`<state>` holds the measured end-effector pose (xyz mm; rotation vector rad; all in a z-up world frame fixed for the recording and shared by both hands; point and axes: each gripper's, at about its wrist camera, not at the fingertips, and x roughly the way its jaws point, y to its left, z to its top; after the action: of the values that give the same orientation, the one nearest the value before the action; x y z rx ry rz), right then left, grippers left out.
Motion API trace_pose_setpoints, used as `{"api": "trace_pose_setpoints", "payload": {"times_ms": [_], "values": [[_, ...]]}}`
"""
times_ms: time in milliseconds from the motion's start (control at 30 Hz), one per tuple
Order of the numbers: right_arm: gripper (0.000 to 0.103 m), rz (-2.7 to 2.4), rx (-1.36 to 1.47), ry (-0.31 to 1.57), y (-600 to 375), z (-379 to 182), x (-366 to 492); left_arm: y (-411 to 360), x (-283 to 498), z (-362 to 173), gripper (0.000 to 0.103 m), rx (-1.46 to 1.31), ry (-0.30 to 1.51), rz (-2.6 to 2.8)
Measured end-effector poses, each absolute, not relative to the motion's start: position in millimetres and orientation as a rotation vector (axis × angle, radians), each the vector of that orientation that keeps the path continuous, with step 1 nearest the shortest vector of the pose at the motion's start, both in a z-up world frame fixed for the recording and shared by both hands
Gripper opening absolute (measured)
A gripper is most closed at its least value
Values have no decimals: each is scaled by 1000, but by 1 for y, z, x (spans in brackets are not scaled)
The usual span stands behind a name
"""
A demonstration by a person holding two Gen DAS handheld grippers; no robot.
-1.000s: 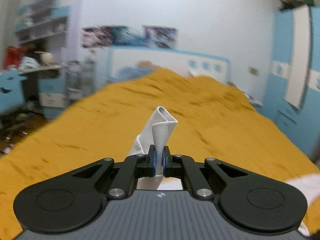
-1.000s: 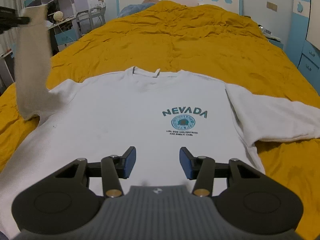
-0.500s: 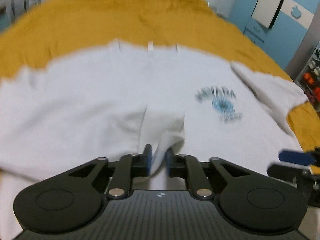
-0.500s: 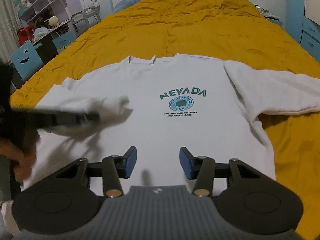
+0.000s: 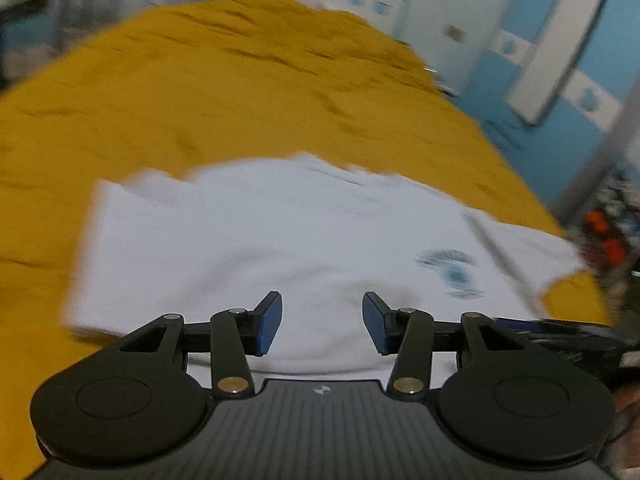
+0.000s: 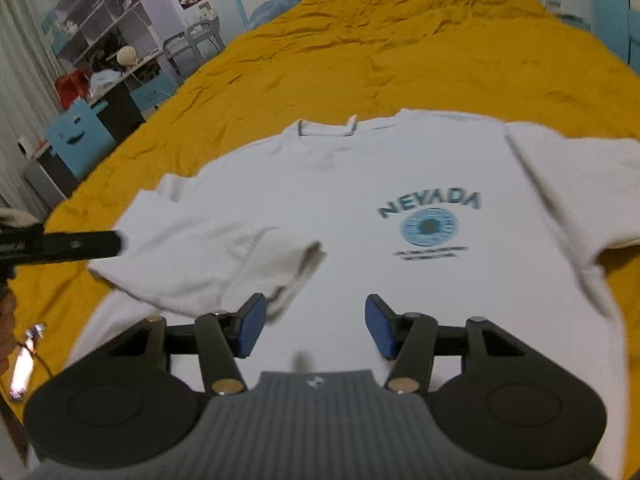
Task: Fold small clothes
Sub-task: 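Carry the sleeve across the sweatshirt body with the left gripper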
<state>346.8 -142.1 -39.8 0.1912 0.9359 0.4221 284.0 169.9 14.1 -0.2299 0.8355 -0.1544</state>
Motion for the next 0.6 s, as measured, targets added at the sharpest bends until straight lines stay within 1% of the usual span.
{"api": "trace_pose_setpoints", "payload": {"times_ms": [133,267,333,367,400,433,500,600], "values": [[50,445,280,985,-122,-52,369,218,284,19,55,-211,847,-15],[50,393,368,1087,-105,-80,393,240,284,8,55,-256,872,23],[43,346,390,1126,-98,-92,400,244,282,-3,55,-278,889,15],[31,345,392,1124,-94,-93,401,243,282,-11,55,-286,902,9],[13,356,379,1123,-88,-93,403,245,278,-15,55,-294,916,5],[7,373,351,1124,-80,-90,404,249,274,-23,55,-303,931,3],[1,393,306,1101,-68,-80,407,250,271,-36,55,-316,949,1],[1,437,271,1011,-59,-46,418,253,269,-52,55,-350,963,-3]]}}
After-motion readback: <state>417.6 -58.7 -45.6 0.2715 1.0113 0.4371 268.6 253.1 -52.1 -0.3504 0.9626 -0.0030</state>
